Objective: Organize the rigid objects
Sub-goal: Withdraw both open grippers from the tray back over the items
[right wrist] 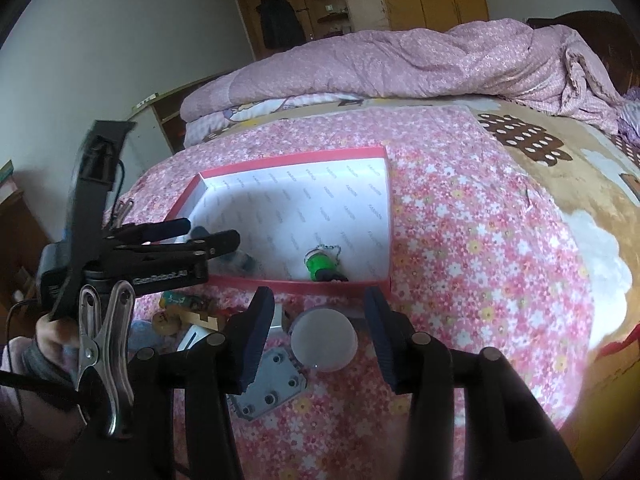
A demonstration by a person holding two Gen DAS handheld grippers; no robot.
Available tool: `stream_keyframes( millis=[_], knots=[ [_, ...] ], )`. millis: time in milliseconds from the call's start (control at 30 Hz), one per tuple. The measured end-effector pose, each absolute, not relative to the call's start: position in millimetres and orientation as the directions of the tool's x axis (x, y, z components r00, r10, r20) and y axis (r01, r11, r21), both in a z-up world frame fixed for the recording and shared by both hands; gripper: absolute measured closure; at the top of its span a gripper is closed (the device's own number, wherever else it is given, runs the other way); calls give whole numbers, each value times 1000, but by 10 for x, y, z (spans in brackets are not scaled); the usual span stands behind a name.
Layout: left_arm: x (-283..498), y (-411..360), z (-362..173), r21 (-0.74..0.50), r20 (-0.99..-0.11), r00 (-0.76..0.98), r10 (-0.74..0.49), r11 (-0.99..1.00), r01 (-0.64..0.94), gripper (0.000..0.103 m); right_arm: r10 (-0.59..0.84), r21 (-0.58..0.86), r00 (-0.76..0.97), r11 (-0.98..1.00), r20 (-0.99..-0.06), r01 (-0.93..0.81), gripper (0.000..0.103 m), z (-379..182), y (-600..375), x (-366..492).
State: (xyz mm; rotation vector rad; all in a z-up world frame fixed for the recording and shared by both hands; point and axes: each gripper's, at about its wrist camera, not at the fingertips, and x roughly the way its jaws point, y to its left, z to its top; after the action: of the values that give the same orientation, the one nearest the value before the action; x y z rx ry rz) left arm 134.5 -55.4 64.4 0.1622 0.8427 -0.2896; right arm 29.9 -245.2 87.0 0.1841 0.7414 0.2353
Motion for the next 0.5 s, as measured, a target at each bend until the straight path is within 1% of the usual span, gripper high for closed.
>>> stream_keyframes(
  millis=[167,500],
  knots=[
    [1291,-480,601,5,-765,615,-193,952,306,19,290,253,700,954,-653,-160,55,822,-2404,247],
    [875,-290,735,10,-748,635,-193,953,303,19,306,271,676,949,-670,-161,55,693,-2366,132]
  ],
)
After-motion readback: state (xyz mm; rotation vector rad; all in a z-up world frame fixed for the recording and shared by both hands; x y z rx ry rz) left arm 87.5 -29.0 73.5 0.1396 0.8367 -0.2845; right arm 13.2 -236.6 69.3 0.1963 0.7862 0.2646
